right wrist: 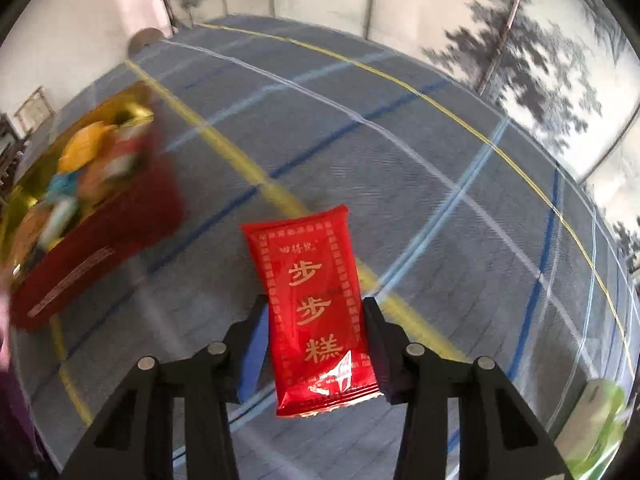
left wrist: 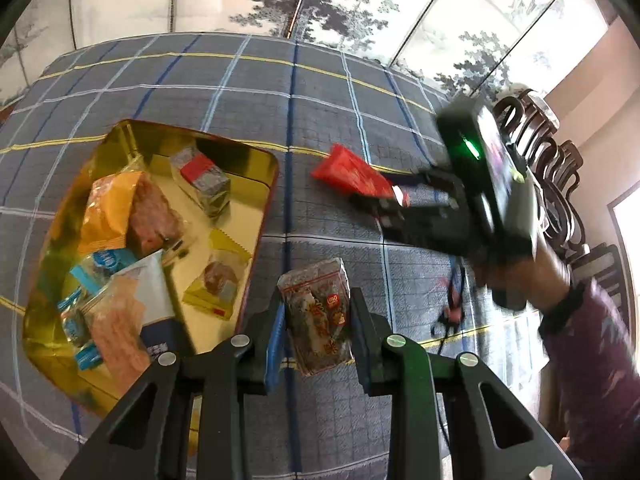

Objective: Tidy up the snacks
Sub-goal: 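Carry the cake packet into the gold tin and open the left tool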

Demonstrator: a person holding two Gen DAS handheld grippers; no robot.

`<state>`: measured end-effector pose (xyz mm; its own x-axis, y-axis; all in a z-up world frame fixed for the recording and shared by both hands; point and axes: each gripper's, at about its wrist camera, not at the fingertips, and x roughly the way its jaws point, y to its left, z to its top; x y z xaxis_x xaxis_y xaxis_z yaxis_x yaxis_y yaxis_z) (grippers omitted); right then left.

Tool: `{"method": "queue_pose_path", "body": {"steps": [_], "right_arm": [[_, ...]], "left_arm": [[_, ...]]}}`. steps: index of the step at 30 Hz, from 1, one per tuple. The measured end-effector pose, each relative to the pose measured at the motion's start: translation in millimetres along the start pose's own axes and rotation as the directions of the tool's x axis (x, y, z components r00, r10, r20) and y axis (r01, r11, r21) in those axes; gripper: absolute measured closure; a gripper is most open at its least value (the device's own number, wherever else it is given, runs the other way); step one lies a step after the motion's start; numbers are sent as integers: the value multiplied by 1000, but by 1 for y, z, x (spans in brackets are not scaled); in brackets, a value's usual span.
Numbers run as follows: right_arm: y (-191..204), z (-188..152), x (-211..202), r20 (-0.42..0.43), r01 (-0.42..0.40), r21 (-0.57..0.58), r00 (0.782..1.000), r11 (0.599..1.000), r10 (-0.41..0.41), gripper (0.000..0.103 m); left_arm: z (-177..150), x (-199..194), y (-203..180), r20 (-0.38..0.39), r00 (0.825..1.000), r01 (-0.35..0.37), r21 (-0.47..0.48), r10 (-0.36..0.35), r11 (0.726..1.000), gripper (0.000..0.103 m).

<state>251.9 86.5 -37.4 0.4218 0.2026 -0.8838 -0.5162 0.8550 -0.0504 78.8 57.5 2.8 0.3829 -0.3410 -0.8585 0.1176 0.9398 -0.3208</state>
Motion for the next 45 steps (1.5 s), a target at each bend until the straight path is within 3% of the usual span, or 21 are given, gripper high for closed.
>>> {"method": "queue_pose_path", "body": {"steps": [4, 7, 13, 16, 23, 33, 45], "right_arm": [[9, -36, -32, 112, -20, 127, 994, 992, 6, 58], [12, -71, -55, 201, -60, 264, 980, 963, 6, 58], [8, -121, -79, 328, -52, 474, 937, 879, -121, 58], [0, -131, -77, 330, -47, 539, 931, 841, -159, 58], [-8, -144, -62, 303, -29, 603, 933, 797, -195, 58], [-9, -155, -69, 336, -44, 618, 918, 785, -213, 58], [-8, -153, -66, 324, -33, 613, 922, 790, -213, 58]], "left_arm": [[-7, -14, 9, 24, 1000, -17, -12, 17, 1000, 77], [-15, -24, 19, 36, 999, -39, -20, 40, 999, 77], [-26, -41, 43, 61, 995, -82, -50, 85, 995, 77], [-30, -51, 55, 94, 988, -120, -48, 125, 992, 77], [-36, -62, 82, 108, 981, -153, -75, 161, 985, 77], [-32, -53, 87, 142, 970, -192, -46, 196, 980, 77], [-14, -34, 78, 185, 954, -238, -9, 236, 971, 77]]}}
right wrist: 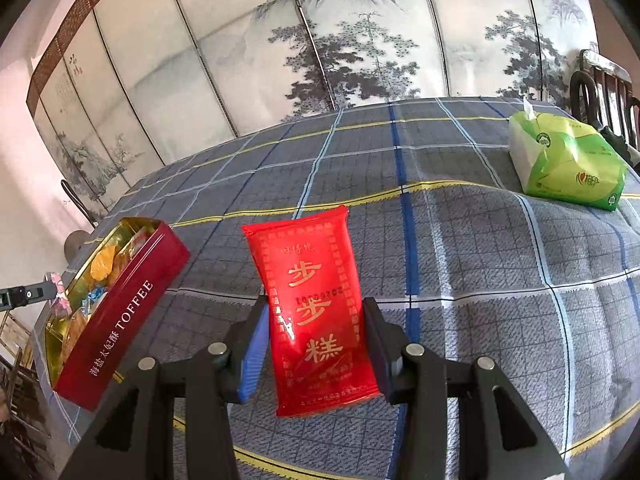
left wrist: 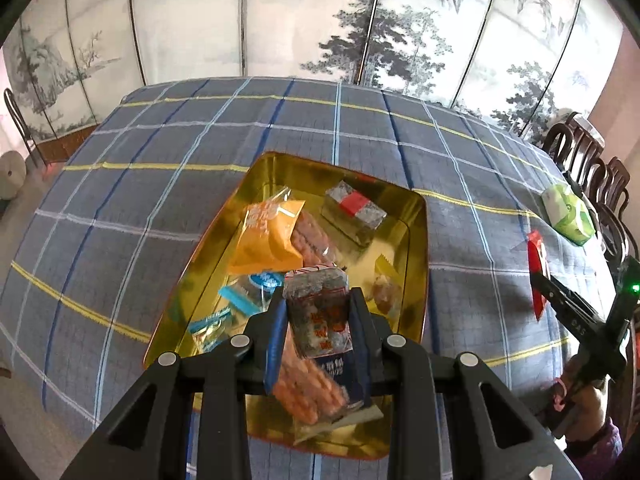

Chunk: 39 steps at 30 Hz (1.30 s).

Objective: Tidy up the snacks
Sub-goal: 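Carry the cake packet into the gold tin and open the left tool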

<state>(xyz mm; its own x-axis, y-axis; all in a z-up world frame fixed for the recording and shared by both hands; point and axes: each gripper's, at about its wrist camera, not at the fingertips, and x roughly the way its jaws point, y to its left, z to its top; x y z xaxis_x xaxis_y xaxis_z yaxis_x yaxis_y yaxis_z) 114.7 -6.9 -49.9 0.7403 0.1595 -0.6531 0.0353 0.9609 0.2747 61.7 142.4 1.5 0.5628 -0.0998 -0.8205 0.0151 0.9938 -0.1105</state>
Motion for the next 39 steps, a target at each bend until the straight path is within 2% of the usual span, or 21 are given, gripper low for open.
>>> {"method": "queue_pose_path", "body": {"steps": [9, 19, 24, 32, 34, 36, 39], "right_arm": [[-2, 0, 0, 3, -2, 4, 1000, 1000, 2, 58], [-2, 0, 1, -3, -4, 0, 1000, 1000, 4, 58], [-2, 0, 1, -3, -6, -1, 1000, 1000, 6, 58], [-2, 0, 2, -7, -5, -4, 1000, 1000, 5, 58], [-3, 0, 2, -6, -7, -5, 1000, 1000, 6, 58], [-3, 0, 2, -7, -6, -4, 1000, 1000, 6, 58], [-3, 0, 2, -7, -6, -3, 1000, 1000, 6, 58]], "left_arm": [[11, 17, -9, 9, 1000, -29, 26, 29, 999, 77], [20, 38, -13, -14, 999, -48, 49, 48, 998, 76], [26, 37, -17, 18, 997, -72, 70, 71, 995, 75], [28, 36, -15, 22, 997, -79, 63, 78, 995, 75], [28, 36, -14, 23, 996, -86, 57, 85, 995, 73], [27, 33, -12, 32, 995, -95, 45, 94, 994, 61], [25, 26, -10, 60, 991, -120, 41, 118, 992, 55]]}}
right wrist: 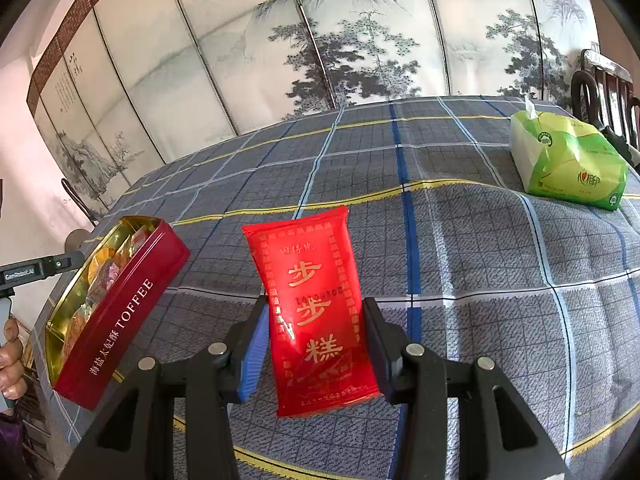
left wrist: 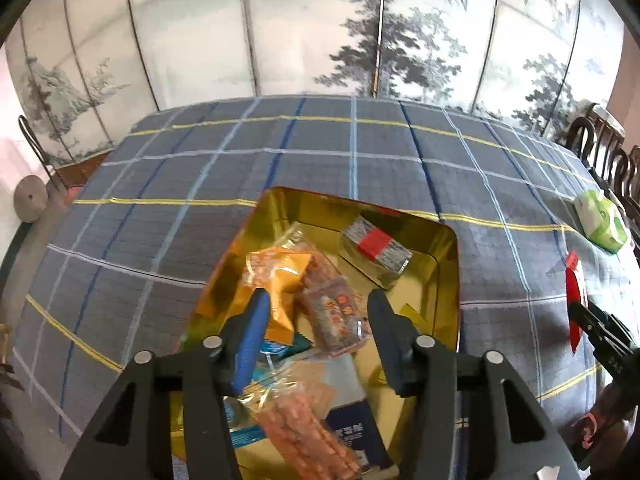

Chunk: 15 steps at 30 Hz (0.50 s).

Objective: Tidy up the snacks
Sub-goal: 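Carry the cake packet into the gold tin and open the left tool, then withdraw the left tool from the tin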

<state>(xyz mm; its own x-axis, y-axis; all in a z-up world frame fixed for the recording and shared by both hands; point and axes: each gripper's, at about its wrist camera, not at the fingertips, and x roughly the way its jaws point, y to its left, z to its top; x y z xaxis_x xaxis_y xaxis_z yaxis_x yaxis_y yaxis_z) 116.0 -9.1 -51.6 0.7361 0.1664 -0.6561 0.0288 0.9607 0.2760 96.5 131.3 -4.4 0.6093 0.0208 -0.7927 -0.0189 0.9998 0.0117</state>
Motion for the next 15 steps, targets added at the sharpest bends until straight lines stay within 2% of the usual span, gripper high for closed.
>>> {"method": "queue_pose_path", "body": {"steps": [9, 15], "right_arm": [[-1, 0, 0, 1, 0, -1, 1000, 1000, 0, 58], [-1, 0, -1, 3, 0, -1, 1000, 1000, 0, 58]], "left_arm": [[-4, -25, 0, 51, 998, -43, 17, 42, 999, 41], [-11, -37, 2, 64, 996, -62, 16, 60, 998, 38]]}}
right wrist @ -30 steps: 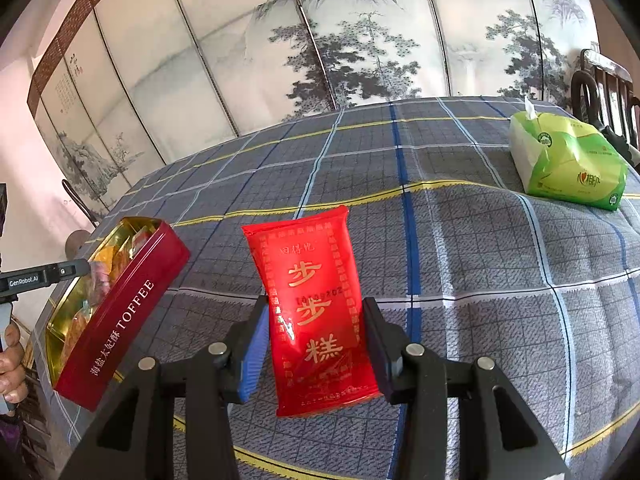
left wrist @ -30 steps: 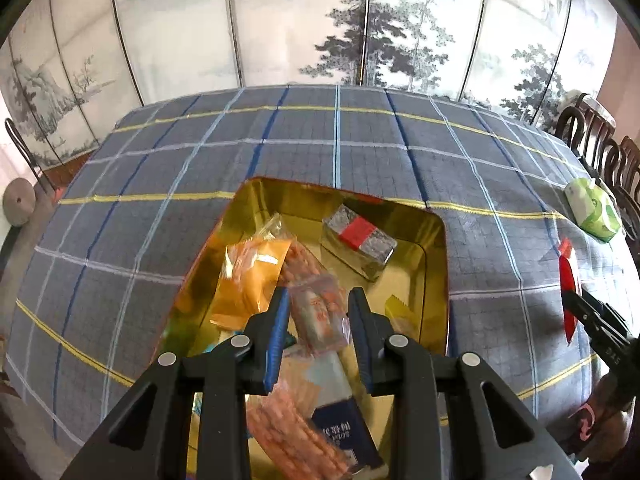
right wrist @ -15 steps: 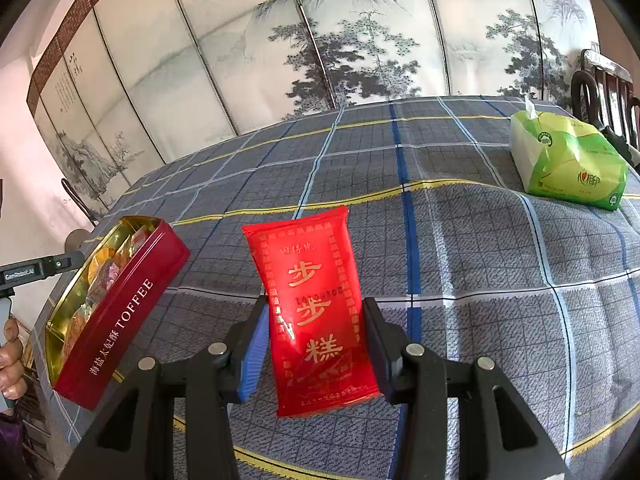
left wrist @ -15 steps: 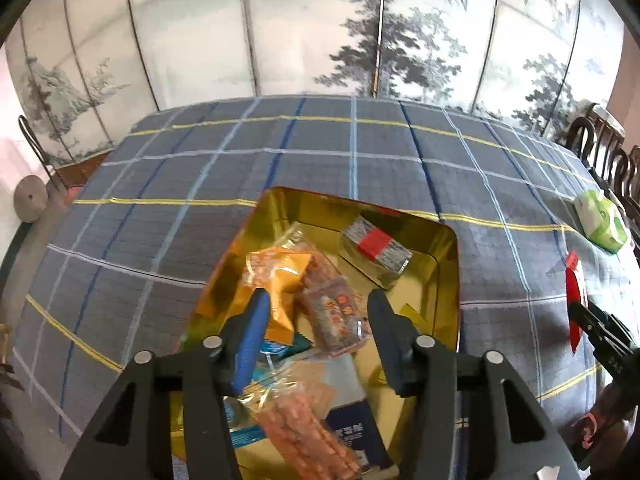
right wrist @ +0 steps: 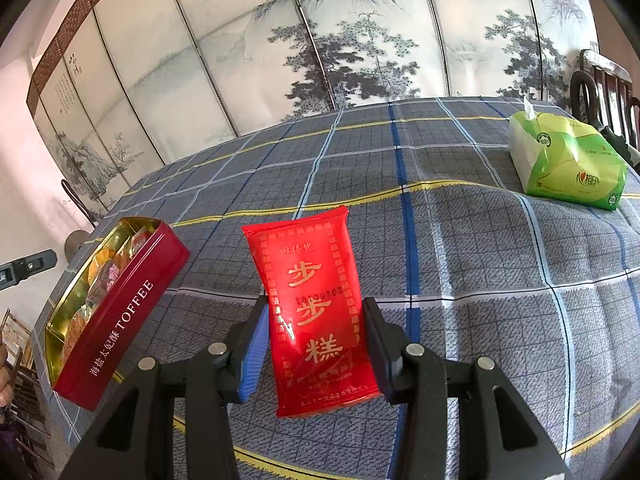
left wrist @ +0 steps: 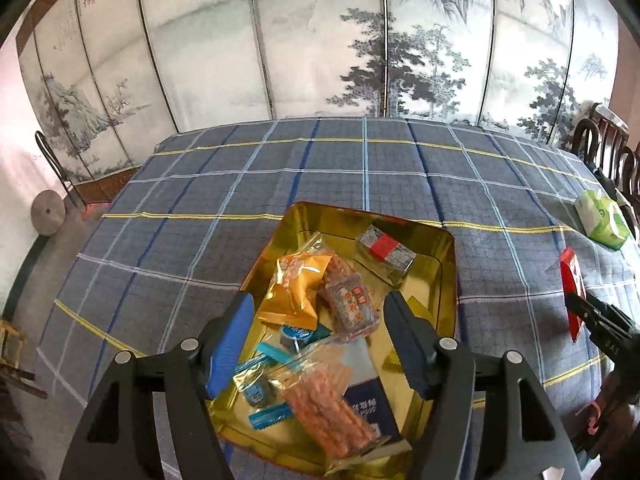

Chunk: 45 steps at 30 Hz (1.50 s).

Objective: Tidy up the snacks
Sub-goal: 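Withdraw the left tool from the tin, then lower the red packet into the tin and open the right tool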

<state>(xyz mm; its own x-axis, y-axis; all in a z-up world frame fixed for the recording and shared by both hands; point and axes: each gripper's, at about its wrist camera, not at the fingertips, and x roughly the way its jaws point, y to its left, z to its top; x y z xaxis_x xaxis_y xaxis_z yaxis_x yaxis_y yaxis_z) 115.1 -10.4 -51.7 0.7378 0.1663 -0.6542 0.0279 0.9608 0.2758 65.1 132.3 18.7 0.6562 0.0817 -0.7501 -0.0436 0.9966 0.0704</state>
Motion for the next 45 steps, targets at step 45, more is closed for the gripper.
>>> {"method": "queue_pose_path", "body": {"steps": [45], "right_arm": [[169, 3, -34, -69, -355, -116, 934, 928, 349, 58]], "left_arm": [[-92, -48, 61, -36, 997, -73, -123, 69, 990, 28]]}}
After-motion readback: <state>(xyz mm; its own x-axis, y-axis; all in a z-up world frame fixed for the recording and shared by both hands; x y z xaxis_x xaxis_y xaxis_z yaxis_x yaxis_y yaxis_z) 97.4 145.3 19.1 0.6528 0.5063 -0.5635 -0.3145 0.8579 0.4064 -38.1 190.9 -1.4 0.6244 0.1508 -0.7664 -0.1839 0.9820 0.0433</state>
